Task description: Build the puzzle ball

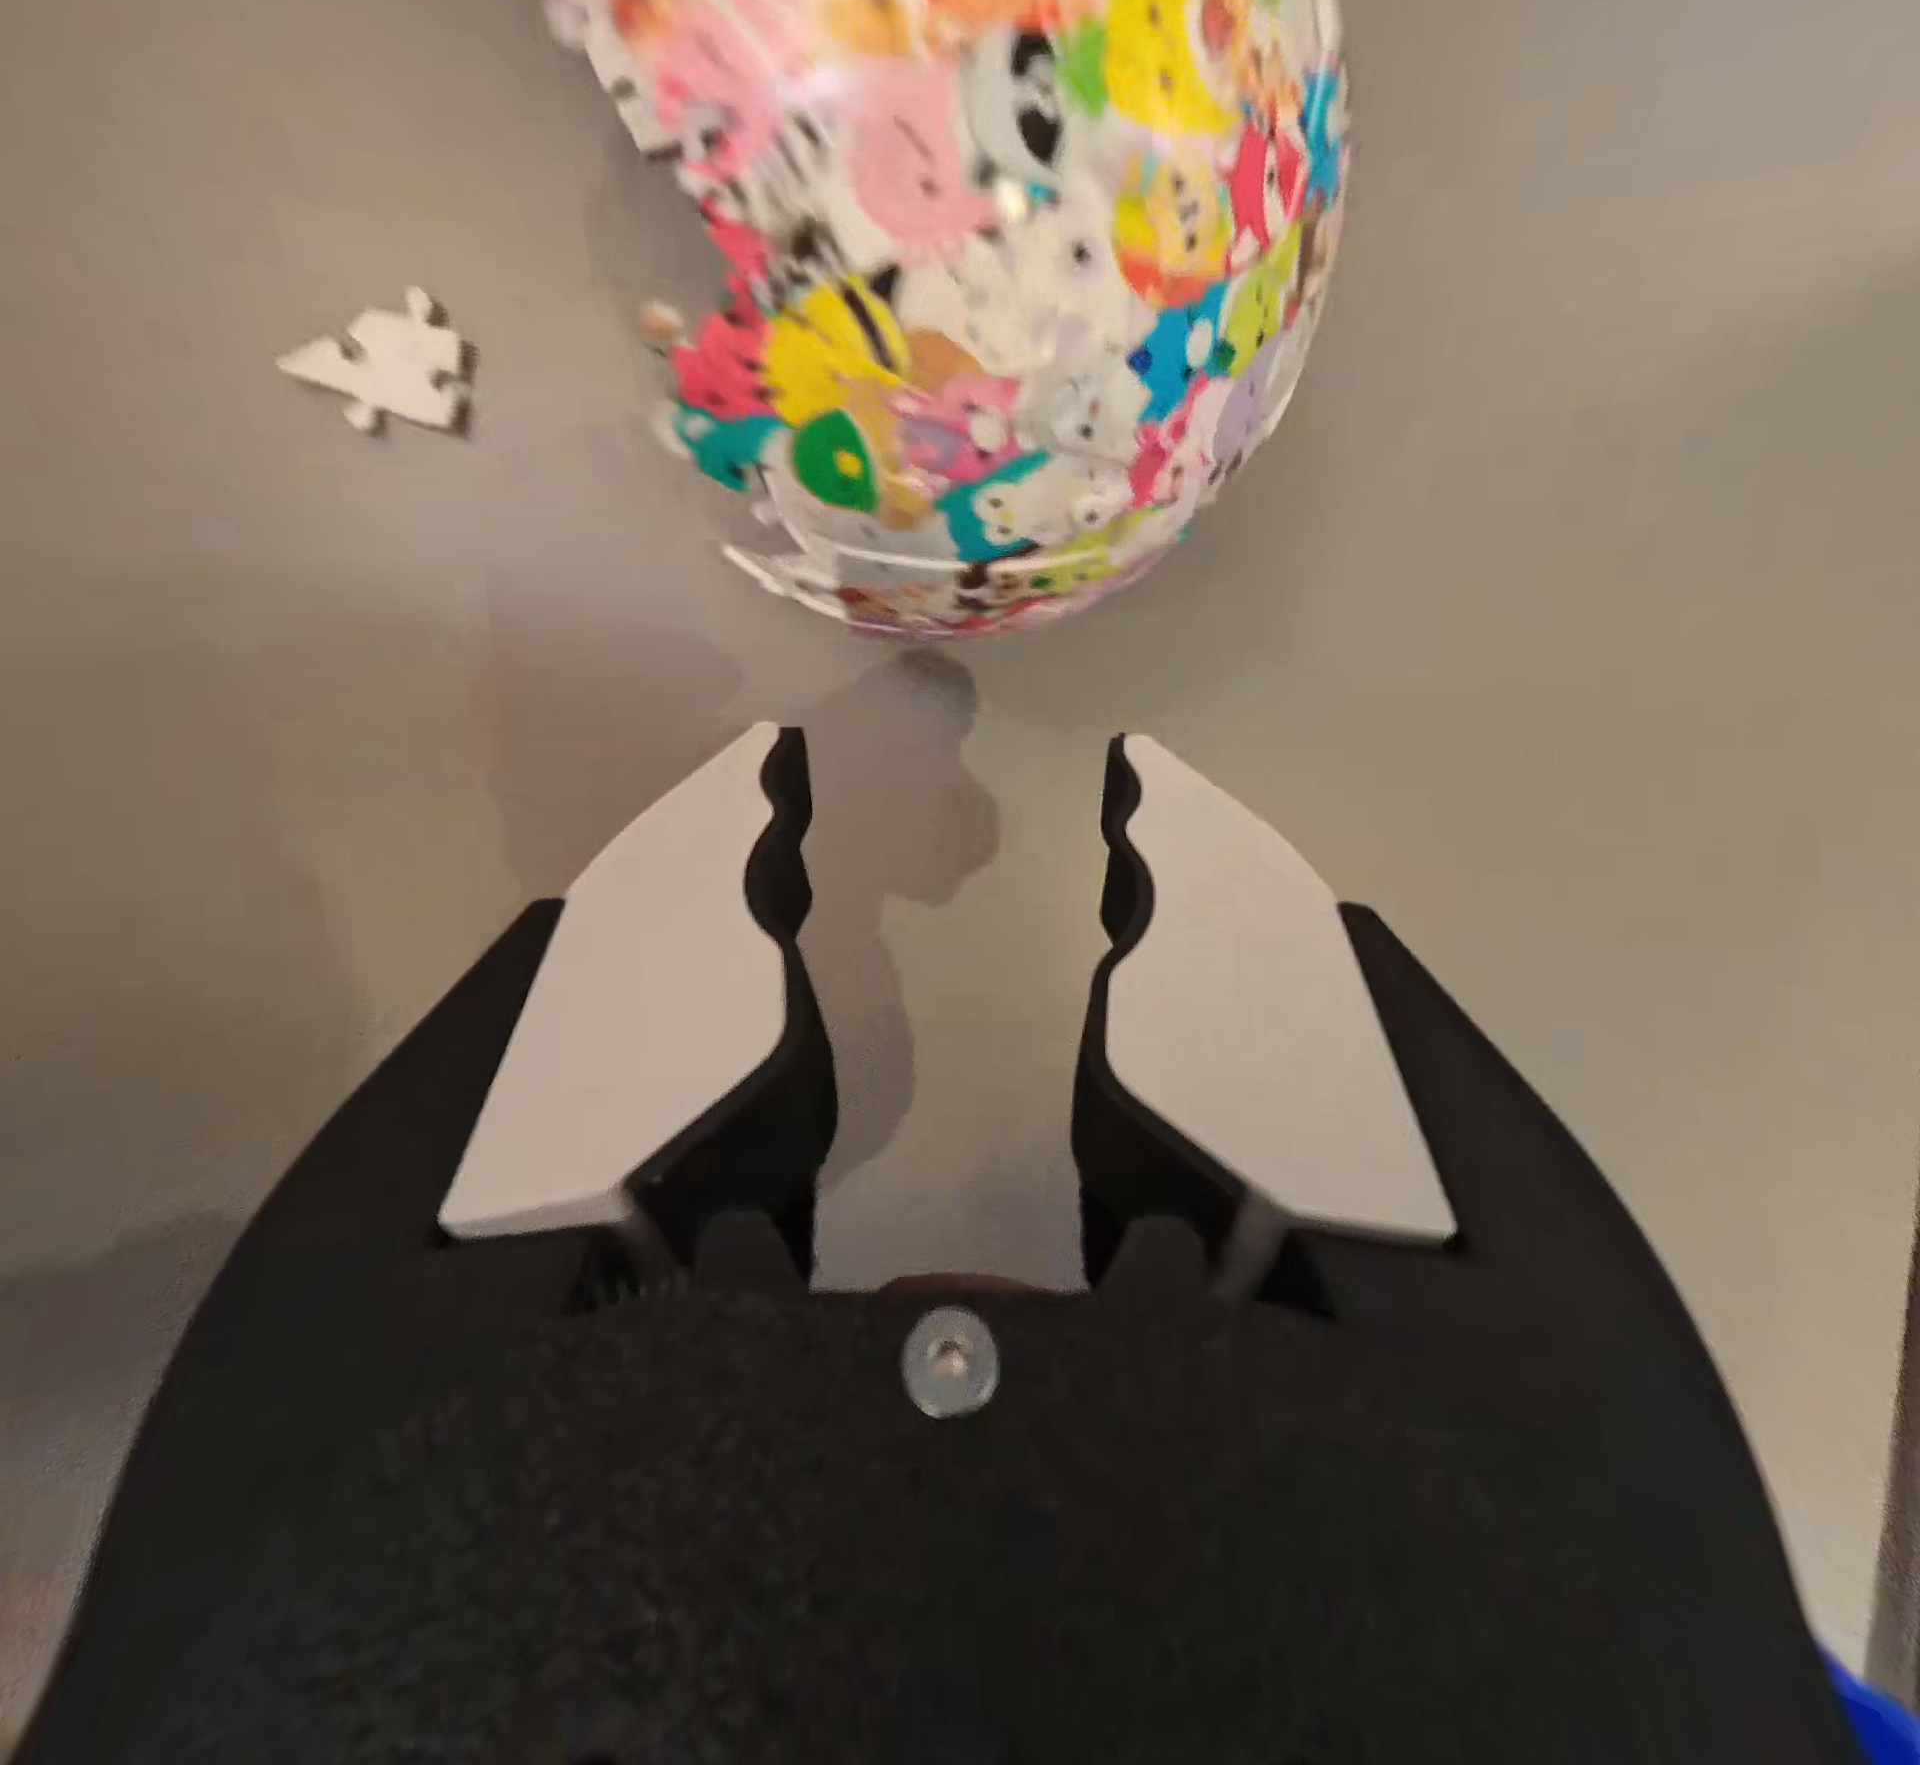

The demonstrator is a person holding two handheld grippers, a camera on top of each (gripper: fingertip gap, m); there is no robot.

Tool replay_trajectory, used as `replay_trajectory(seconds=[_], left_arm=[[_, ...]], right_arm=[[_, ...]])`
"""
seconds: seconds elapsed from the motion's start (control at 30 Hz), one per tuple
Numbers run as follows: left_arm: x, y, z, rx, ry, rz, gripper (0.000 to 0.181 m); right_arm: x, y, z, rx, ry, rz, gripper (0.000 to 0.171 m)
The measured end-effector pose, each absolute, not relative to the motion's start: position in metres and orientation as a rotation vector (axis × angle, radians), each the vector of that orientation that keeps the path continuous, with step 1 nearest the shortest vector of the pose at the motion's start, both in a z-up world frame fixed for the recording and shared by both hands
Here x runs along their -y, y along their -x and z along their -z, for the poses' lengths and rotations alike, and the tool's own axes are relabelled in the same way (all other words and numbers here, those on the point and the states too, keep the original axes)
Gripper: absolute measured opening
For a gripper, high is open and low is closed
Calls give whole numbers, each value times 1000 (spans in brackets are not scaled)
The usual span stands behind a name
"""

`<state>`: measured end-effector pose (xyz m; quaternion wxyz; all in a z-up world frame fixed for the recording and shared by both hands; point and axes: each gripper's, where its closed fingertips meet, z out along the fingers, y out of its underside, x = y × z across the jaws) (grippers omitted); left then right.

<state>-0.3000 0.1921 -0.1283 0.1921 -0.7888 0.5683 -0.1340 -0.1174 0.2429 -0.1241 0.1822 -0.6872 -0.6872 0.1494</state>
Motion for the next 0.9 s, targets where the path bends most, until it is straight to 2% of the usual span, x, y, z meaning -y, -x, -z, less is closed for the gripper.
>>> replay_trajectory(seconds=[0.07, 0.13, 0.17, 0.33, 0.9], left_arm=[[-214, 302, 145, -1693, 2258, 332, 75], [-235, 301, 157, -1756, 2251, 257, 60], [-240, 297, 162, -1795, 2232, 257, 58], [-237, 272, 168, -1916, 2122, 388, 57], [-242, 259, 157, -1884, 2031, 240, 57]], right_arm=[[-246, 120, 137, 1992, 1989, -499, 53], [-247, 125, 147, 2039, 2015, -549, 53], [-247, 126, 152, 2072, 2011, -536, 53], [-239, 136, 158, 2166, 1934, -582, 53], [-262, 139, 159, 2158, 1807, -210, 52]])
